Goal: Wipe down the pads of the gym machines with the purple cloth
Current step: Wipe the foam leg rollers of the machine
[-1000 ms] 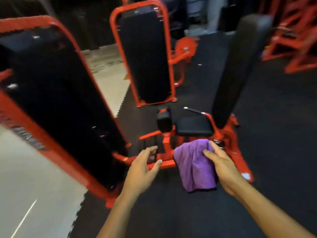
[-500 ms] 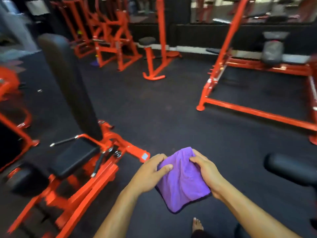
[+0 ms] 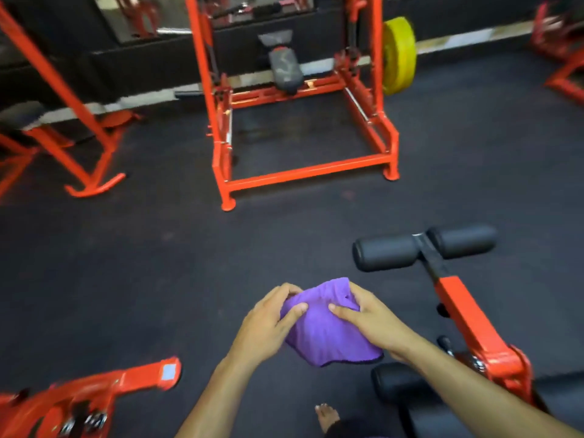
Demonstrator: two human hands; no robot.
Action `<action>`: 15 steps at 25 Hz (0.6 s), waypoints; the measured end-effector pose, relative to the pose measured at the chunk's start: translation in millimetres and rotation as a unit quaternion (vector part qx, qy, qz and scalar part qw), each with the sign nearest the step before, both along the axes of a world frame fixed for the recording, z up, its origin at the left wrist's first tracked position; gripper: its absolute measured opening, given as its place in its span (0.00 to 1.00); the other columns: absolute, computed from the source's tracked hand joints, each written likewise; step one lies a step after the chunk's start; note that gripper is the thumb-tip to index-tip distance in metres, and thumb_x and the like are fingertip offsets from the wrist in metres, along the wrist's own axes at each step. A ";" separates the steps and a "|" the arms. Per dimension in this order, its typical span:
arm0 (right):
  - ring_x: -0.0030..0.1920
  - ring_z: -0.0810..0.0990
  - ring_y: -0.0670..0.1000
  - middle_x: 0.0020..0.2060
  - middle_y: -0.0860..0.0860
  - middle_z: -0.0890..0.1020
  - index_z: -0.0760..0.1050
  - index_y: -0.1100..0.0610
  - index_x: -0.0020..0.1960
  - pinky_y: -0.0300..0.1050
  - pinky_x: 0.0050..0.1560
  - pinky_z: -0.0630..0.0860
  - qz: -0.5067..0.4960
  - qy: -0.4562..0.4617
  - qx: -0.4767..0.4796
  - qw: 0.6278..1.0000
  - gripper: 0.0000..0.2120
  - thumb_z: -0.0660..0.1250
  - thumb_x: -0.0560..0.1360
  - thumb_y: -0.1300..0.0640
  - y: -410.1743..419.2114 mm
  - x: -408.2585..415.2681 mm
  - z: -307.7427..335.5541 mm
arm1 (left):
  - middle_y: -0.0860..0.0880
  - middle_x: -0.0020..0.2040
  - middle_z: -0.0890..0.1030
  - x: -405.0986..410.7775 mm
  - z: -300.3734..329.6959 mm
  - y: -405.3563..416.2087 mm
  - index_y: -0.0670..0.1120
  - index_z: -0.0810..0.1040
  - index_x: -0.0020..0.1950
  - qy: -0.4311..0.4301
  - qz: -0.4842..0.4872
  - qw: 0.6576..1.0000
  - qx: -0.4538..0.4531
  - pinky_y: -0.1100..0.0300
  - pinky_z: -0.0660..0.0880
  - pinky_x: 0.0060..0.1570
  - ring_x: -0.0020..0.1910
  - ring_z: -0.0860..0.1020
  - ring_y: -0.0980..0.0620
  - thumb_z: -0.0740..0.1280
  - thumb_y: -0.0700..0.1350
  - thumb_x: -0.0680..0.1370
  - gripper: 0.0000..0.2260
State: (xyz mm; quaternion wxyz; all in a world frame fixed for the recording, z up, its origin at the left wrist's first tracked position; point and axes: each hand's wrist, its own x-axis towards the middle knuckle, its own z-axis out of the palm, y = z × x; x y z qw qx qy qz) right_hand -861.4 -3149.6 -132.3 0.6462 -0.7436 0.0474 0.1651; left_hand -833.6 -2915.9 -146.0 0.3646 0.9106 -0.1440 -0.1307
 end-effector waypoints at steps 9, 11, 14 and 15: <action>0.56 0.82 0.40 0.52 0.39 0.85 0.80 0.50 0.58 0.40 0.62 0.74 -0.262 0.025 -0.040 0.964 0.10 0.67 0.80 0.61 -41.4 -19.6 2.1 | 0.68 0.68 0.72 57.7 -46.7 -28.1 0.61 0.69 0.74 0.045 -0.153 0.987 0.009 0.60 0.71 0.66 0.69 0.71 0.68 0.61 0.62 0.83 0.20; 0.56 0.81 0.38 0.52 0.38 0.85 0.79 0.49 0.59 0.38 0.63 0.74 -0.301 0.017 -0.066 0.951 0.11 0.68 0.80 0.61 -50.2 -34.2 4.4 | 0.67 0.68 0.72 67.6 -50.1 -41.9 0.61 0.68 0.74 0.041 -0.184 0.982 0.019 0.60 0.71 0.66 0.69 0.71 0.67 0.61 0.61 0.83 0.20; 0.56 0.81 0.38 0.55 0.44 0.85 0.79 0.52 0.60 0.36 0.61 0.74 -0.365 -0.008 -0.102 0.925 0.11 0.69 0.79 0.62 -71.5 -51.5 6.8 | 0.65 0.69 0.72 78.0 -51.6 -69.8 0.62 0.68 0.74 0.042 -0.232 0.971 0.026 0.55 0.73 0.67 0.69 0.72 0.63 0.61 0.62 0.83 0.20; 0.54 0.81 0.38 0.53 0.45 0.85 0.80 0.53 0.59 0.31 0.55 0.74 -0.384 -0.015 -0.105 0.917 0.11 0.68 0.79 0.64 -78.3 -56.2 10.0 | 0.65 0.69 0.72 79.5 -50.7 -79.3 0.62 0.67 0.75 0.043 -0.247 0.967 0.030 0.54 0.73 0.67 0.69 0.72 0.62 0.61 0.62 0.83 0.20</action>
